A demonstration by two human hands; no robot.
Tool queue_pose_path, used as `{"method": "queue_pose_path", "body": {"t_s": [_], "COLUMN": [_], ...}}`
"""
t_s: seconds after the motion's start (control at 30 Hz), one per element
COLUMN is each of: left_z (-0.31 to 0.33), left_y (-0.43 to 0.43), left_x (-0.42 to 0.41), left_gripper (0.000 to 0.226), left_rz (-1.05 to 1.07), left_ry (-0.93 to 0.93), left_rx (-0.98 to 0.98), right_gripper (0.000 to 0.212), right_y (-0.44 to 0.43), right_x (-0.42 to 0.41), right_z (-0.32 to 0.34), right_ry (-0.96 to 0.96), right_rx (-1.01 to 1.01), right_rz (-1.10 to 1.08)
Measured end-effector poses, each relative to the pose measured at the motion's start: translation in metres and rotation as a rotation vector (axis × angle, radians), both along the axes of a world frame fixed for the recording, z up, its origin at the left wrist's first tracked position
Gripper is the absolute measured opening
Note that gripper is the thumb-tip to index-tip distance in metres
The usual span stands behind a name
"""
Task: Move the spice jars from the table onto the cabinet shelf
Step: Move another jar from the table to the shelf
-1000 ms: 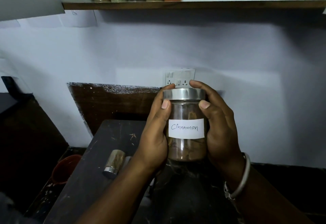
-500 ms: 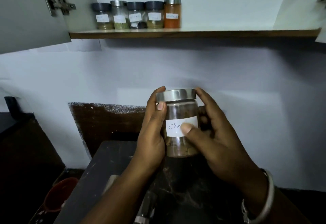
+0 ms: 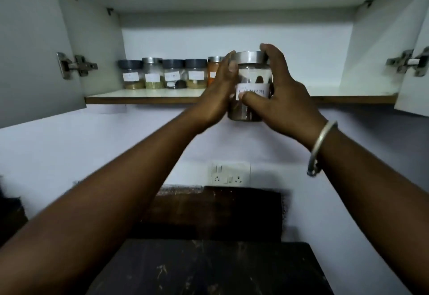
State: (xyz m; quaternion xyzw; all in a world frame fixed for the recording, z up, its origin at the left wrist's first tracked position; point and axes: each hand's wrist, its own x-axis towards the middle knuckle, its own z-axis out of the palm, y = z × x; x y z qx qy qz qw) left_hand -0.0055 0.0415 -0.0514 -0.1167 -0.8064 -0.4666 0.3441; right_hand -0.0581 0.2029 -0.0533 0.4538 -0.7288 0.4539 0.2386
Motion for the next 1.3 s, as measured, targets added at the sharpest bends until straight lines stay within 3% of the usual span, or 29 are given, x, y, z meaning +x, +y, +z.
{"method": "queue_pose_path", "body": {"t_s": [0.1,0.17,0.23,0.3,0.53,0.73,1.07,1.2,1.3], "left_z": [0.025,0.029,0.021,0.007,0.001,-0.004,-0.005,-0.004,-0.004], "left_y": [-0.043,-0.075,-0.104,-0.122,-0.139,-0.145,-0.144,-0.144,-0.142], "left_x": [-0.034,-0.057,-0.078,-0.094,-0.109,-0.116,-0.118,-0.115,-0.113], "left_gripper": [0.064,0.075,0.071,0.068,0.052,0.050,0.052,0.053,0.052], "left_rz": [0.308,0.531,0.700,0.807,0.827,0.846,0.863,0.869,0.867], "left_ry": [-0.012,-0.151,-0.364,-0.395,-0.299,-0.215,-0.196,-0.192,-0.195], "left_rx": [-0.218,-0.403,-0.632,-0.747,-0.832,-0.860,-0.879,-0.887,-0.877], "right_gripper": [0.080,0.081,0.085,0.090,0.096,0.098,0.107,0.121,0.131], "right_y": [-0.031,-0.052,-0.073,-0.094,-0.161,-0.206,-0.219,-0.210,-0.195], "right_x": [-0.053,-0.091,-0.129,-0.161,-0.227,-0.252,-0.269,-0.256,-0.243], "right_z": [0.030,0.043,0.046,0.044,0.060,0.067,0.070,0.064,0.062], "right_ry": [0.014,-0.027,-0.073,-0.114,-0.144,-0.212,-0.218,-0.286,-0.301], "right_rx": [0.048,0.082,0.151,0.235,0.429,0.471,0.519,0.426,0.518], "right_rz": [-0.114,-0.146,-0.158,-0.156,-0.216,-0.236,-0.274,-0.139,-0.156]}}
